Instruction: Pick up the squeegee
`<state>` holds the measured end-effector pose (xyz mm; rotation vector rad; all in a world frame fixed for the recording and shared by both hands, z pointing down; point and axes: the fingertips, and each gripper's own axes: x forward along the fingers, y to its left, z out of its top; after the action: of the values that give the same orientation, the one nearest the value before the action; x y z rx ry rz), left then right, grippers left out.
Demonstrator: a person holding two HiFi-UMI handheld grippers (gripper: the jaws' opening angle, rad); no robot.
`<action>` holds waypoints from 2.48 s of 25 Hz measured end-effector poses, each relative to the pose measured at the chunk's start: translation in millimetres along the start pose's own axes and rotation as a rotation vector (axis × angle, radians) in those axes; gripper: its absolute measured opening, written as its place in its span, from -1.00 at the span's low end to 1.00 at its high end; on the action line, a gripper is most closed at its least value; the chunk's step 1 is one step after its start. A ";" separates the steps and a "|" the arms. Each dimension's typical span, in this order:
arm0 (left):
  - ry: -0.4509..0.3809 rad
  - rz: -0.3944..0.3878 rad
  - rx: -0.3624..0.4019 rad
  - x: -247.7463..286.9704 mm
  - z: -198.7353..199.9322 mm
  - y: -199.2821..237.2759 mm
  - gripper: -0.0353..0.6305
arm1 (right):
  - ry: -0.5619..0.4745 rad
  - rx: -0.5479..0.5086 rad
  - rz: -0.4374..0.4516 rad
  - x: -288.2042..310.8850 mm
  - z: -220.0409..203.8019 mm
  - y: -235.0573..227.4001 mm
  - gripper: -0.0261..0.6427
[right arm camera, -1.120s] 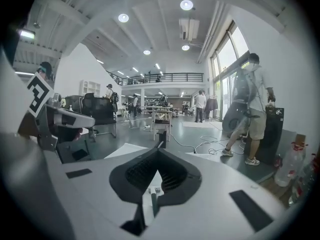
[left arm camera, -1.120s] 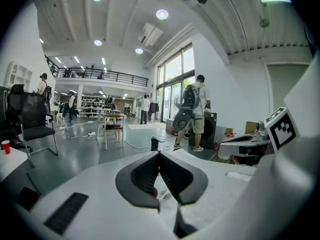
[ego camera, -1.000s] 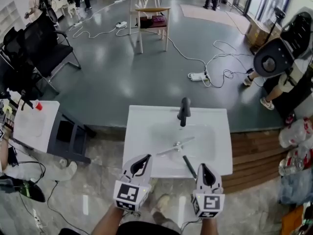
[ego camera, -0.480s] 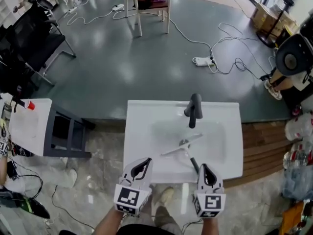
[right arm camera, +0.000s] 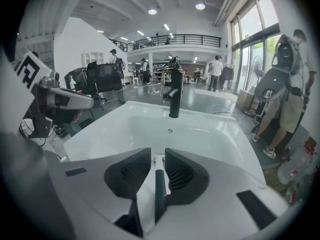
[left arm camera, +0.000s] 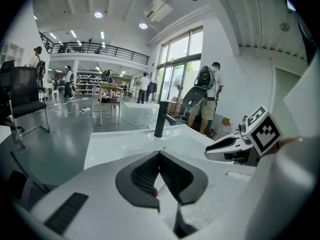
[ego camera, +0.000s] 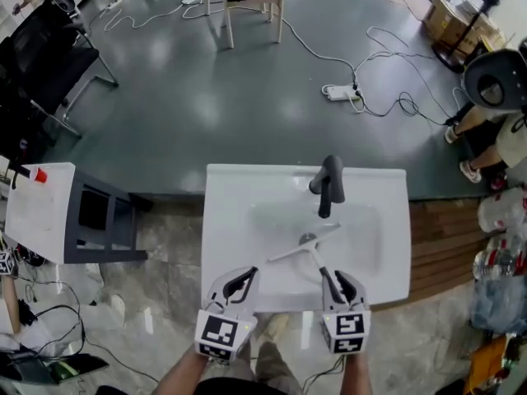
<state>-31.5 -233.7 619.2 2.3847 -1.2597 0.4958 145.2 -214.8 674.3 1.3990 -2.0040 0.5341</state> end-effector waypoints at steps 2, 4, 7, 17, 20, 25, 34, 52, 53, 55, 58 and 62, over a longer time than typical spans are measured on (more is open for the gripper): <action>0.002 -0.004 0.004 2.2 -0.6 -0.6 -0.90 | 0.043 -0.019 0.026 9.6 -7.1 2.2 -0.59; 0.016 -0.007 -0.004 4.4 -2.4 -1.6 -0.90 | 0.089 -0.039 0.044 19.5 -15.1 3.1 -0.50; 0.040 -0.010 -0.026 7.8 -9.0 -2.3 -0.90 | 0.159 -0.052 0.069 33.7 -28.4 4.1 -0.41; 0.040 0.001 -0.032 15.2 -11.7 5.0 -0.90 | 0.386 -0.075 0.106 66.1 -65.2 5.2 -0.31; 0.043 0.002 -0.038 17.2 -12.4 6.1 -0.90 | 0.427 -0.087 0.107 70.6 -72.7 4.8 -0.32; 0.048 0.000 -0.044 20.3 -14.8 5.9 -0.90 | 0.471 -0.097 0.107 74.5 -81.9 4.7 -0.46; 0.050 0.004 -0.055 20.5 -18.1 8.4 -0.90 | 0.469 -0.129 0.075 77.6 -82.2 -2.8 -0.64; -0.004 0.030 -0.039 -14.7 5.0 2.6 -0.90 | 0.376 -0.107 0.033 44.4 -46.2 -3.0 -0.65; -0.011 0.031 -0.034 -17.3 8.0 1.4 -0.90 | 0.363 -0.107 0.026 40.5 -41.4 -4.2 -0.65; -0.023 0.033 -0.025 -23.2 13.9 -1.5 -0.90 | 0.335 -0.101 0.015 31.7 -32.2 -6.7 -0.65; -0.042 0.038 -0.015 -32.3 23.0 -6.2 -0.90 | 0.290 -0.087 -0.002 17.0 -18.2 -11.8 -0.65; -0.073 0.038 0.003 -46.3 36.7 -13.4 -0.90 | 0.237 -0.075 -0.033 -7.0 1.4 -18.0 -0.64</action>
<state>-40.4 -212.8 563.1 2.4046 -1.3394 0.4254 163.4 -217.2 667.9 1.2590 -1.7903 0.5761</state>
